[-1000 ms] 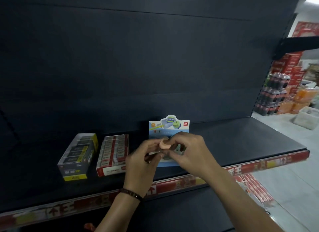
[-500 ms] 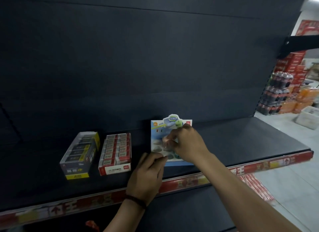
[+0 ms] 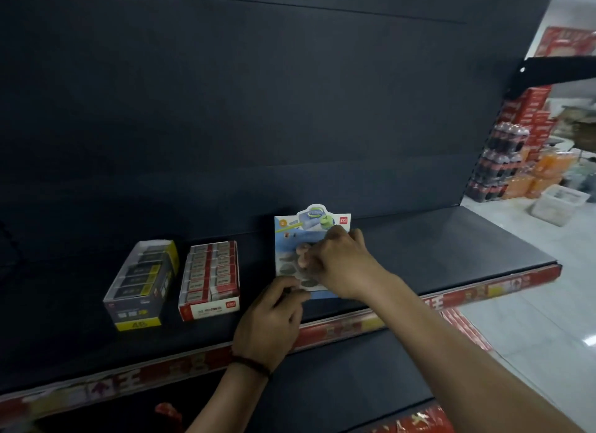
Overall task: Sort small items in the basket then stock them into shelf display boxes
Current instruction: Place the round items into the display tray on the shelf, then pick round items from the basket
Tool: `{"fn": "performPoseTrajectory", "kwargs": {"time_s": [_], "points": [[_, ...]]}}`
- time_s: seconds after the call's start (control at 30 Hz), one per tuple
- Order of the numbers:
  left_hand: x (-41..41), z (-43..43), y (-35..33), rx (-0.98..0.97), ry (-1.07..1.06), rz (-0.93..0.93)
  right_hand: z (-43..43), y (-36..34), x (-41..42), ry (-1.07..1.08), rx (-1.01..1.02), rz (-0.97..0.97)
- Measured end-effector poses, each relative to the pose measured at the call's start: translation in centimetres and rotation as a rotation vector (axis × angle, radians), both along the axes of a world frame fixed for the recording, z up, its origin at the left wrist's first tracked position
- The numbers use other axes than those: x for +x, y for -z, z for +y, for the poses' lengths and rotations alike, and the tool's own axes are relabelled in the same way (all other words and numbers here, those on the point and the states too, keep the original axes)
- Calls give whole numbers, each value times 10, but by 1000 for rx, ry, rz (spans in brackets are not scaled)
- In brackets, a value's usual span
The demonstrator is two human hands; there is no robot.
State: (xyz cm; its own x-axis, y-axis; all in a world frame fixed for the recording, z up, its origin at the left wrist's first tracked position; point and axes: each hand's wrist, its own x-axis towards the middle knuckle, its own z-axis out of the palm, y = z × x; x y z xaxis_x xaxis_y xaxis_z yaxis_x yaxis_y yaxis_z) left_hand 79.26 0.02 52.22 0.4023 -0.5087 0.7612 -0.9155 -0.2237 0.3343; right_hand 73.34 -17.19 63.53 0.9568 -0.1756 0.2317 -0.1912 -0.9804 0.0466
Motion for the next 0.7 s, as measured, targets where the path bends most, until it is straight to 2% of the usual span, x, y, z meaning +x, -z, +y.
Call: {"fn": "performPoseTrajectory", "kwargs": {"time_s": [0.07,0.13,0.17,0.27,0.33,0.4,0.53,0.7], "points": [[-4,3,-3,-34,42,-2,6,-10,-21,37,237,-127],[-6,7,-11,-80,112,-16,13,-10,-56,95,413,-466],[-7,9,-16,-101,140,-17,17,-5,-77,113,433,-580],[-42,5,-20,-122,273,5,30,35,-153,251,549,-623],[-94,-4,-6,-46,502,72,39,80,-212,445,672,-588],[-156,-13,20,125,689,155,51,128,-279,670,721,-532],[-260,-32,95,561,866,282,90,206,-416,1111,857,-404],[-377,-37,176,1080,1141,176,156,262,-571,1503,994,-263]]}}
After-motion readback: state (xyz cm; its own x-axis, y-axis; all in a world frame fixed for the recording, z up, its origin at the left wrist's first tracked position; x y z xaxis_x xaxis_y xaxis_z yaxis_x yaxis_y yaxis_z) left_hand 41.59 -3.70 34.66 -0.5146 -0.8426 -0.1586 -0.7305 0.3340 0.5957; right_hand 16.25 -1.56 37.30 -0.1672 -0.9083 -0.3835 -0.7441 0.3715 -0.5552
